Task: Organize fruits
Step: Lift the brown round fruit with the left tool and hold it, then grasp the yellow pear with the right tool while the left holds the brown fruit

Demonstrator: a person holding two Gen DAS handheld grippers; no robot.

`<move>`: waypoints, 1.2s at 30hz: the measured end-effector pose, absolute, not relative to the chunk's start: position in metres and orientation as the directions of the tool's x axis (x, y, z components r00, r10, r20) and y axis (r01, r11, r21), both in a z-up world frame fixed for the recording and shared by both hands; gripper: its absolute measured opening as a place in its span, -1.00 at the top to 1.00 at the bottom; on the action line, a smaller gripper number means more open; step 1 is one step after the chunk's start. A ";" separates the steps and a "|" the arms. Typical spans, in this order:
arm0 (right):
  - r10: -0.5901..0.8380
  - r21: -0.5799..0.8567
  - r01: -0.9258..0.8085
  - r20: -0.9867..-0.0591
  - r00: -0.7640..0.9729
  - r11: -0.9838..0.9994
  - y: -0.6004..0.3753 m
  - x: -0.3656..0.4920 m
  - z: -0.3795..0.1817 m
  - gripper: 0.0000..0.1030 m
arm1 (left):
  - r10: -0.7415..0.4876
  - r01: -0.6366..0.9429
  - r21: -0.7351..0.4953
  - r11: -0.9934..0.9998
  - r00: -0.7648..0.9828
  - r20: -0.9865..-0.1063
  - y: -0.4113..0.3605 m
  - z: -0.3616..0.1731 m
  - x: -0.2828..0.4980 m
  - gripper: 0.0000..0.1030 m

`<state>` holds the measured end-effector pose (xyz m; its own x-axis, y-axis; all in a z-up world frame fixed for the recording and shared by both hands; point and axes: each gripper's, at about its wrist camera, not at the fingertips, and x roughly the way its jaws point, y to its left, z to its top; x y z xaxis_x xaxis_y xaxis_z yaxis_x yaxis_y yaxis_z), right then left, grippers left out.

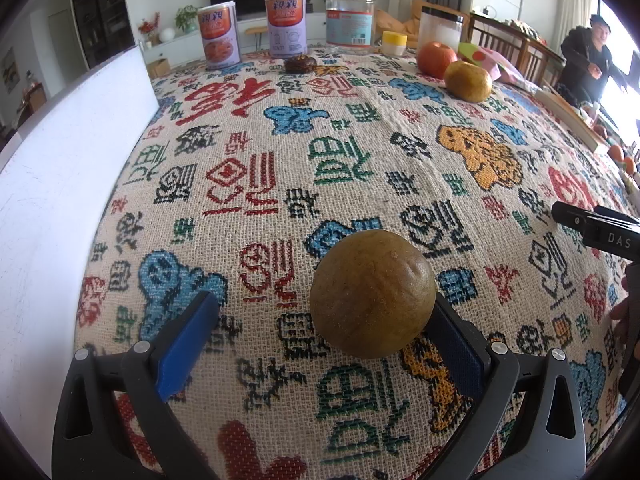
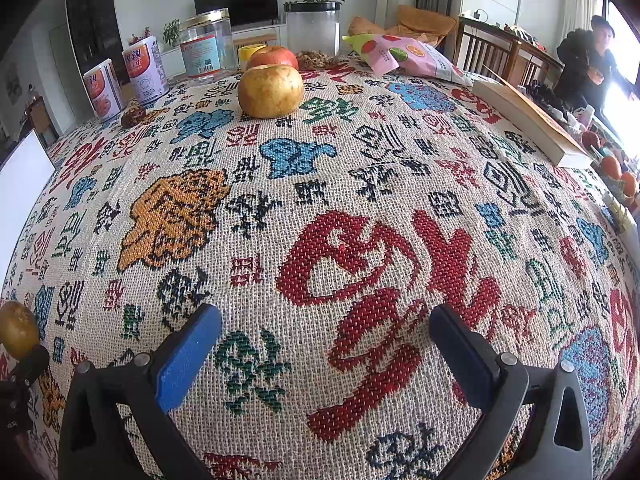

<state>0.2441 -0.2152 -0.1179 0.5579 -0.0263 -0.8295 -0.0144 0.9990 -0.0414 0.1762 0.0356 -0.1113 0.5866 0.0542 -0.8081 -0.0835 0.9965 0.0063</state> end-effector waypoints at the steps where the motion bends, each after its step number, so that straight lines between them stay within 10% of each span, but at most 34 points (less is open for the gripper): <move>1: -0.027 -0.042 -0.014 -0.829 0.558 0.999 -0.215 0.244 -0.118 -1.00 | 0.054 -0.084 0.006 0.996 0.587 -0.808 0.036 -0.111 0.176 -0.99; 16: 0.149 0.059 -0.169 -0.791 0.594 0.984 -0.179 0.434 -0.098 -0.91 | 0.054 -0.083 0.006 0.997 0.587 -0.808 0.036 -0.112 0.176 -0.99; 20: 0.165 0.098 -0.149 -0.822 0.545 0.984 -0.174 0.462 -0.111 -0.29 | 0.053 -0.083 0.006 0.997 0.587 -0.808 0.036 -0.112 0.177 -0.99; 29: 0.261 0.134 -0.279 -0.832 0.489 0.951 -0.173 0.289 -0.091 -0.29 | 0.043 -0.081 -0.006 0.997 0.589 -0.807 0.036 -0.111 0.176 -0.98; 36: 0.171 0.040 -0.248 -0.826 0.537 0.968 -0.179 0.169 -0.110 -0.35 | -0.217 -0.020 -0.293 0.956 0.625 -0.750 0.065 -0.100 0.158 -0.96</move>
